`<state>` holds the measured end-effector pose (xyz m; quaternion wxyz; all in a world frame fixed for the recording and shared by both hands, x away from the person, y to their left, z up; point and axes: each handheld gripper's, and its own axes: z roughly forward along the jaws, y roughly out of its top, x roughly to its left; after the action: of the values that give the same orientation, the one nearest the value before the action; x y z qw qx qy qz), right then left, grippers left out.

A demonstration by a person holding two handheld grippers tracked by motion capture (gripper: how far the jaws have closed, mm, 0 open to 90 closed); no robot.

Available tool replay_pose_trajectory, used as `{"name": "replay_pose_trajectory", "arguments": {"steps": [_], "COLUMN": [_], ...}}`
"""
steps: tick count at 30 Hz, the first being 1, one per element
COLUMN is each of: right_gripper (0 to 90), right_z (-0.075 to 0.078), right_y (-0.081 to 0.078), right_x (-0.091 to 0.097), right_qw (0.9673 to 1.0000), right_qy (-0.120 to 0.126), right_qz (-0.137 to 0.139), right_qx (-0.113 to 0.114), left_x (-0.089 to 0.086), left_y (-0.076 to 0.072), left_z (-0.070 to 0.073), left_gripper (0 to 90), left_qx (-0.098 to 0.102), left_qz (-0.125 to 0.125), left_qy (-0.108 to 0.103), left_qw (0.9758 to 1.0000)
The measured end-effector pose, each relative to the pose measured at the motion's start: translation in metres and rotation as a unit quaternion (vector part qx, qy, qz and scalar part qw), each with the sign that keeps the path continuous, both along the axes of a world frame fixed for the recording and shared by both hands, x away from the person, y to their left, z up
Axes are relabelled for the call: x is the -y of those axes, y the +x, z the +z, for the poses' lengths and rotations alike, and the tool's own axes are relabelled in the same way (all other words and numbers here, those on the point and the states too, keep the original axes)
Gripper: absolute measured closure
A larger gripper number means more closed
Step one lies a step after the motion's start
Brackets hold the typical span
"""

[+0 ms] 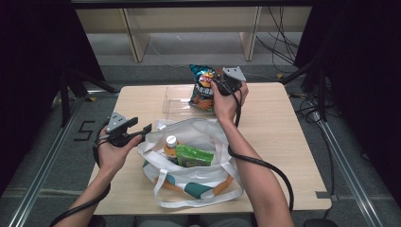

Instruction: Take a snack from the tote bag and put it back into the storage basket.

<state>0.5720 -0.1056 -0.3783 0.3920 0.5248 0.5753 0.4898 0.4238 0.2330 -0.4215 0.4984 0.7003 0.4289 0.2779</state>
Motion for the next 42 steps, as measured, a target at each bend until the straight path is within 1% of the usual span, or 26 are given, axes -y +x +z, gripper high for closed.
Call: {"name": "replay_pose_trajectory", "arguments": {"steps": [4, 5, 9, 11, 12, 13, 14, 15, 19, 21, 23, 24, 25, 26, 27, 29, 31, 32, 33, 34, 35, 36, 37, 38, 40, 42], "right_gripper": [38.4, 38.3, 38.3, 38.2, 38.2, 38.2, 38.2, 38.1, 38.0, 37.9, 37.9, 37.8, 37.8, 37.7, 37.6, 37.6, 37.4, 37.2, 37.2, 37.1, 37.0, 36.9, 36.8, 36.7, 36.4, 36.4], "right_z": [-0.002, -0.002, -0.001, -0.001, -0.001, -0.002, -0.002, -0.002, -0.001, -0.002, -0.002, -0.003, -0.004, -0.006, -0.007, -0.010, -0.012, -0.012, -0.013, -0.014, -0.014, -0.015, -0.015, -0.015, -0.016, -0.019], "right_y": [0.002, 0.002, 0.001, 0.001, 0.002, 0.001, 0.001, 0.002, 0.002, 0.002, 0.001, 0.001, 0.002, 0.001, 0.001, 0.001, 0.002, 0.001, 0.002, 0.001, 0.002, 0.001, 0.001, 0.000, 0.000, 0.001], "right_x": [0.002, 0.001, 0.002, 0.001, 0.002, 0.001, 0.000, 0.001, 0.001, 0.001, 0.000, -0.001, 0.000, -0.001, -0.001, -0.002, -0.001, -0.002, -0.001, -0.001, -0.001, -0.002, -0.001, -0.002, -0.002, 0.000], "right_qw": [0.9997, 0.9998, 0.9997, 0.9998, 0.9997, 0.9999, 0.9999, 0.9998, 0.9998, 0.9999, 0.9999, 0.9999, 0.9998, 0.9998, 0.9997, 0.9997, 0.9996, 0.9996, 0.9994, 0.9994, 0.9994, 0.9993, 0.9992, 0.9992, 0.9989, 0.9983], "right_qy": [-0.021, -0.017, -0.023, -0.018, -0.022, -0.014, -0.012, -0.020, -0.020, -0.012, -0.012, -0.007, -0.014, -0.009, -0.013, -0.010, -0.018, -0.011, -0.021, -0.017, -0.019, -0.014, -0.017, -0.012, -0.015, -0.025], "right_qz": [0.008, 0.008, 0.011, 0.009, 0.009, 0.006, 0.005, 0.009, 0.009, 0.009, 0.008, 0.005, 0.007, 0.009, 0.010, 0.008, 0.012, 0.010, 0.013, 0.013, 0.015, 0.015, 0.017, 0.014, 0.018, 0.024], "right_qx": [0.003, 0.001, 0.002, 0.001, 0.001, -0.003, -0.002, 0.000, -0.002, -0.003, -0.006, -0.009, -0.008, -0.016, -0.017, -0.021, -0.019, -0.025, -0.023, -0.028, -0.026, -0.030, -0.031, -0.035, -0.042, -0.048], "left_x": [0.000, 0.000, 0.001, 0.002, 0.002, 0.002, 0.002, 0.001, 0.001, 0.001, 0.001, 0.001, 0.002, 0.002, 0.002, 0.002, 0.002, 0.001, 0.001, 0.001, 0.002, 0.002, 0.002, 0.002, 0.002, 0.002], "left_y": [0.000, 0.000, 0.000, 0.000, 0.000, 0.000, 0.000, 0.000, 0.000, 0.000, 0.000, 0.000, 0.000, 0.000, 0.000, 0.000, 0.000, 0.000, 0.000, 0.000, 0.000, 0.000, 0.000, 0.000, 0.000, 0.000], "left_z": [0.000, 0.000, 0.000, 0.000, 0.000, 0.000, 0.000, 0.000, 0.000, 0.000, 0.000, 0.000, 0.000, 0.000, 0.000, 0.000, 0.000, 0.000, 0.000, 0.000, 0.000, 0.000, 0.000, 0.000, 0.000, 0.000], "left_gripper": [34.7, 34.7, 34.7, 34.7, 34.7, 34.7, 34.7, 34.7, 34.7, 34.7, 34.7, 34.7, 34.7, 34.7, 34.7, 34.7, 34.7, 34.7, 34.7, 34.7, 34.7, 34.7, 34.7, 34.7, 34.7, 34.7], "left_qx": [0.000, 0.000, 0.000, 0.000, 0.002, 0.000, 0.000, 0.000, 0.000, 0.001, 0.001, -0.001, 0.001, 0.001, 0.000, 0.000, 0.001, 0.000, 0.000, 0.000, 0.000, 0.000, 0.001, 0.001, 0.000, 0.002], "left_qz": [0.000, 0.000, -0.001, -0.002, -0.003, -0.002, -0.002, -0.002, -0.002, -0.003, -0.002, -0.001, -0.003, -0.002, -0.002, -0.002, -0.002, -0.002, -0.002, -0.002, -0.002, -0.002, -0.002, -0.002, -0.002, -0.003], "left_qy": [0.000, 0.000, -0.001, -0.002, -0.002, -0.001, -0.001, -0.001, -0.001, -0.001, 0.000, 0.002, -0.002, -0.002, -0.001, -0.002, -0.002, -0.002, -0.001, -0.001, -0.001, -0.001, -0.001, -0.002, -0.001, -0.002], "left_qw": [1.0000, 1.0000, 1.0000, 1.0000, 1.0000, 1.0000, 1.0000, 1.0000, 1.0000, 1.0000, 1.0000, 1.0000, 1.0000, 1.0000, 1.0000, 1.0000, 1.0000, 1.0000, 1.0000, 1.0000, 1.0000, 1.0000, 1.0000, 1.0000, 1.0000, 1.0000]}}
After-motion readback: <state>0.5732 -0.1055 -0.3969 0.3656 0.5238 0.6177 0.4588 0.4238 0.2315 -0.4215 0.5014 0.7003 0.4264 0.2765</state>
